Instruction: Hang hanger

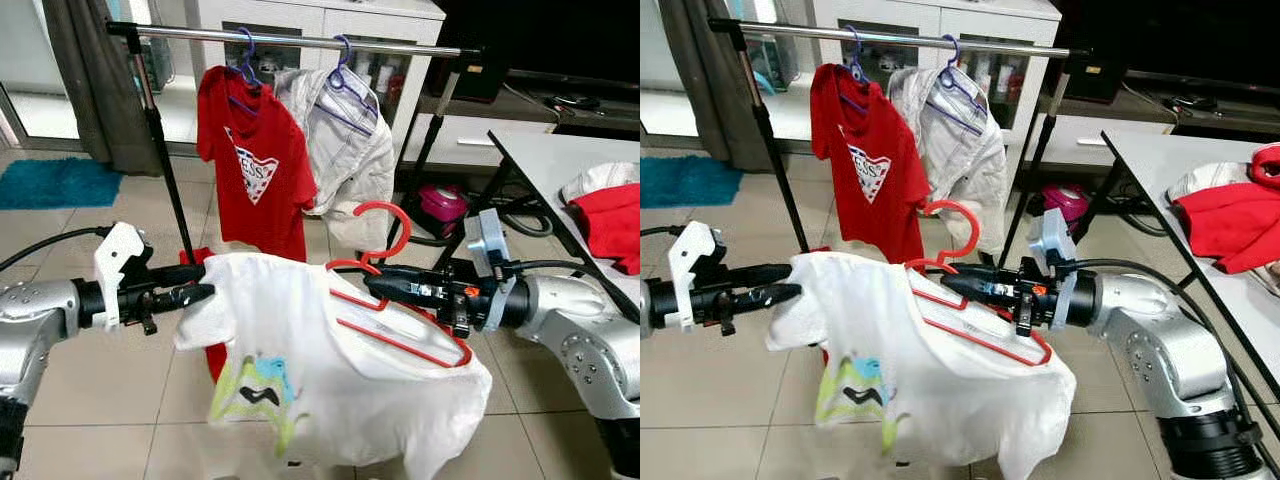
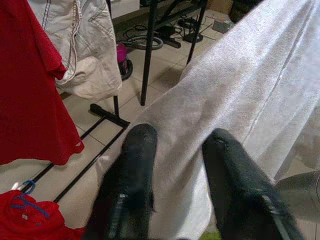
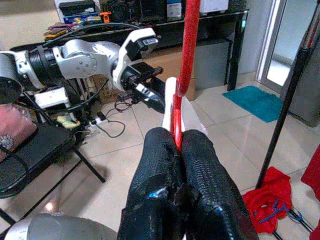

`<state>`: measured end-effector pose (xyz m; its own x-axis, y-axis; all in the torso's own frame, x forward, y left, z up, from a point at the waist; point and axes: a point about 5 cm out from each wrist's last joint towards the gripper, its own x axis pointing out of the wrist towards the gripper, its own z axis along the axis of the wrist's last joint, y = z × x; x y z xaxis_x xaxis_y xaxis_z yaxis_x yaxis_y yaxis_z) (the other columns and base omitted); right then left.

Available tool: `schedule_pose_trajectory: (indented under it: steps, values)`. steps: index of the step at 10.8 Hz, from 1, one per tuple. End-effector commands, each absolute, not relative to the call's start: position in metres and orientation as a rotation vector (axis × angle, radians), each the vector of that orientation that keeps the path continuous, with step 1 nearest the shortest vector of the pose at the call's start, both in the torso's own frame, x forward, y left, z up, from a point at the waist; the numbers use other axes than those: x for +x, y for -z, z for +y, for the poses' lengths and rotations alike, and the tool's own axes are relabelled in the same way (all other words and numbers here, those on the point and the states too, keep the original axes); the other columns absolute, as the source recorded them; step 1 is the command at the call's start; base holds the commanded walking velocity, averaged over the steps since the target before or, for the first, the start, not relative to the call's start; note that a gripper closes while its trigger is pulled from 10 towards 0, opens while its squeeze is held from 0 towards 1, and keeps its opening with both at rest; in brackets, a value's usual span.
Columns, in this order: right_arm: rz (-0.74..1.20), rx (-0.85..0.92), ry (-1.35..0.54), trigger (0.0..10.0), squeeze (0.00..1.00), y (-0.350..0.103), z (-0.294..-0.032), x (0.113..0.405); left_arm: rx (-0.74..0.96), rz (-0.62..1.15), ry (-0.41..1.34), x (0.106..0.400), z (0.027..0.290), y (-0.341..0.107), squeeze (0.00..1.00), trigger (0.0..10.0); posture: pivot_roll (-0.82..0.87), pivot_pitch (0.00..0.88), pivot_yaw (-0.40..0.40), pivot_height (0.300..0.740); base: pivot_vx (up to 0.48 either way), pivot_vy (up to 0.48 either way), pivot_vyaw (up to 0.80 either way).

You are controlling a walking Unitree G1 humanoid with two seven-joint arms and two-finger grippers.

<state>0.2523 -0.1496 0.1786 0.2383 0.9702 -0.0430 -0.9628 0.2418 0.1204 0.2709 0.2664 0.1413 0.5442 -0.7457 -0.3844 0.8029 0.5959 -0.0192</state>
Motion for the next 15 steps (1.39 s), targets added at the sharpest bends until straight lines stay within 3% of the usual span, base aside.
schedule_pose_trajectory:
  steps: [1, 10, 15]
  values:
    - [0.074, 0.053, -1.331, 10.0, 0.0, -0.191, -0.153, 0.253, 0.173, 0.366, 0.956, 0.274, 0.262, -0.142, 0.0, 0.0, -0.04, 0.0, -0.079, 0.74, 0.0, 0.0, 0.0]
    - [0.071, 0.055, -1.33, 10.0, 0.0, -0.192, -0.153, 0.254, 0.156, 0.318, 0.946, 0.281, 0.261, -0.142, 0.0, 0.0, -0.04, 0.0, -0.077, 0.74, 0.0, 0.0, 0.0]
    - [0.055, 0.063, -1.297, 10.0, 0.0, -0.192, -0.156, 0.256, 0.066, 0.211, 0.74, 0.278, 0.282, -0.143, 0.0, 0.0, -0.03, 0.0, -0.07, 0.74, 0.0, 0.0, 0.0]
